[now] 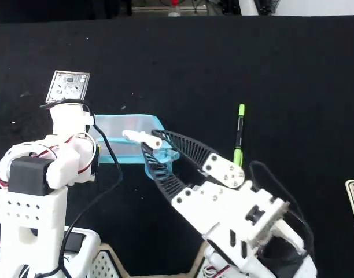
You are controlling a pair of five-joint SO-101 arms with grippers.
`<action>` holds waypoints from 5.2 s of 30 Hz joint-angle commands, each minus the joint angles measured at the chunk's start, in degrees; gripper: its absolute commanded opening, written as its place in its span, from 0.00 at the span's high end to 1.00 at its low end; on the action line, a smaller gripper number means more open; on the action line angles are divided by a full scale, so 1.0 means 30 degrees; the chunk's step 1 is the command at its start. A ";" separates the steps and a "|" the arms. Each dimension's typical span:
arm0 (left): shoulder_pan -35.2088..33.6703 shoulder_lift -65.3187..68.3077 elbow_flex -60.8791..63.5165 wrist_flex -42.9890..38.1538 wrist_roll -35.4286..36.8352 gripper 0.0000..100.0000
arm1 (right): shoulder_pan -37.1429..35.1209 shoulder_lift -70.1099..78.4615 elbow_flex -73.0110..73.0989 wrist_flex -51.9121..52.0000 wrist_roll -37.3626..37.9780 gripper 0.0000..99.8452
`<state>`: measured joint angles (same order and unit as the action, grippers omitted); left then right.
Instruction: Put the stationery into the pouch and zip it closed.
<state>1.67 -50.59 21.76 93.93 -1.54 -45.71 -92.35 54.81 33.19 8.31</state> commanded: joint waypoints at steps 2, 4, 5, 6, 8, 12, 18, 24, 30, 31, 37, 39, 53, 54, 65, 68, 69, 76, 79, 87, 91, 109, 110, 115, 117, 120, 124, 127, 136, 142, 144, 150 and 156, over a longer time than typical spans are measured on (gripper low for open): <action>0.0220 -0.0322 -0.0249 0.0088 -0.0176 0.97 | -0.0264 0.0015 -0.3004 0.0762 -0.0117 0.99; 0.0220 -0.0322 -0.0249 0.0088 -0.0176 0.97 | -0.0264 0.0015 -0.2593 0.1348 -0.0029 0.99; 0.0220 -0.0322 -0.0249 0.0088 -0.0176 0.97 | -0.0264 -0.0103 -0.2212 0.1582 0.0000 0.99; 0.0220 -0.0322 -0.0249 0.0088 -0.0176 0.97 | -0.0264 -0.0161 -0.1832 0.1758 0.0000 0.99; 0.0220 -0.0322 -0.0249 0.0088 -0.0176 0.97 | -0.0264 -0.0190 -0.1333 0.1817 0.0000 0.99; 0.0220 -0.0322 -0.0249 0.0088 -0.0176 0.97 | -0.0264 -0.0190 -0.1304 0.1700 0.0000 0.99; 0.0220 -0.0322 -0.0249 0.0088 -0.0176 0.97 | -0.0264 -0.0190 -0.1978 0.1788 0.0000 0.99; 0.0249 -0.0322 -0.0249 0.0088 -0.0176 0.97 | -0.1495 -0.0161 -0.1773 0.2520 0.0000 0.99; 0.0249 -0.0322 -0.0249 0.0088 -0.0176 0.97 | -0.2344 -0.0161 -0.1773 0.3048 0.0000 0.99; 0.0249 -0.0322 -0.0249 0.0088 -0.0176 0.97 | -0.2344 -0.0161 -0.1802 0.3018 0.0029 0.99; 0.0249 -0.0322 -0.0249 0.0088 -0.0176 0.97 | -0.2344 -0.0161 -0.3150 0.3106 0.0029 0.99; 0.0249 -0.0322 -0.0249 0.0088 -0.0176 0.97 | -0.2344 -0.0161 -0.3590 0.3194 0.0029 0.99; 0.0249 -0.0322 -0.0249 0.0088 -0.0176 0.97 | -0.2315 0.0015 -0.0308 0.4659 0.2930 0.99; 0.0249 -0.0322 -0.0249 0.0088 -0.0176 0.97 | -0.2315 0.0015 0.0220 0.4425 0.2960 0.99; 0.0249 -0.0322 -0.0249 0.0088 -0.0176 0.97 | -0.2315 0.0073 0.3209 0.3429 0.2813 0.89; 0.0249 -0.0322 -0.0249 0.0059 -0.0176 0.97 | -0.2315 0.0073 0.3209 0.3868 0.2813 0.91; 0.0249 -0.0322 -0.0249 0.0059 -0.0176 0.97 | -0.2315 0.0073 0.3209 0.3868 0.2813 0.92; 0.0249 -0.0322 -0.0249 0.0059 -0.0176 0.97 | -0.2315 0.0044 0.2066 0.3839 0.2842 0.92; 0.0249 -0.0322 -0.0249 0.0059 -0.0176 0.97 | -0.2139 -0.0044 0.1333 0.3839 0.2842 0.92; 0.0249 -0.0322 -0.0249 0.0059 -0.0176 0.97 | 0.4396 0.2095 -0.2711 0.9758 0.2813 0.95; 0.0249 -0.0322 -0.0161 0.0059 -0.0176 0.97 | 0.9934 0.5114 -0.2476 1.1487 0.2813 0.95; 0.0249 -0.0322 -0.0161 0.0059 -0.0176 0.97 | 1.7905 2.4425 -0.7311 0.7414 -0.2081 0.88; 0.0249 -0.0322 -0.0161 0.0059 -0.0176 0.97 | 1.7905 2.5538 -0.8220 0.7443 -0.2110 0.88; 0.0249 -0.0322 -0.0161 0.0059 -0.0176 0.97 | 1.7905 3.0755 -1.2498 0.7473 -0.2198 0.88; 0.0249 -0.0322 -0.0161 0.0059 -0.0176 0.97 | 1.7905 3.2806 -1.4110 0.7473 -0.2139 0.89; 0.0249 -0.0322 -0.0161 0.0088 -0.0176 0.97 | 1.7934 3.5619 -1.6366 0.7502 -0.2081 0.89; 0.0249 -0.0322 -0.0161 0.0088 -0.0176 0.97 | 1.7993 3.8549 -1.8886 0.7883 -0.2022 0.89; 0.0249 -0.0322 -0.0161 0.0088 -0.0176 0.97 | 1.7934 4.0396 -2.1026 0.9524 -0.2022 0.89; 0.0249 -0.0322 -0.0161 0.0088 -0.0176 0.97 | 1.7993 4.5084 -2.8381 1.5385 -0.1817 0.99; 0.0249 -0.0322 -0.0161 0.0088 -0.0176 0.97 | 1.7700 4.6637 -3.1253 1.8315 0.0498 0.99; 0.0249 -0.0322 -0.0161 0.0088 -0.0176 0.97 | 1.7641 4.6579 -3.1253 1.8960 0.1377 0.99; 0.0249 -0.0322 -0.0161 0.0088 -0.0176 0.97 | 1.7201 4.5963 -3.0374 2.0220 0.3282 0.99; 0.0249 -0.0322 -0.0161 0.0088 -0.0176 0.97 | 1.6147 4.1011 -2.2784 1.6791 0.4366 0.99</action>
<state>1.67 -50.59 21.76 93.93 -1.54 5.71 44.18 -28.26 90.86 18.95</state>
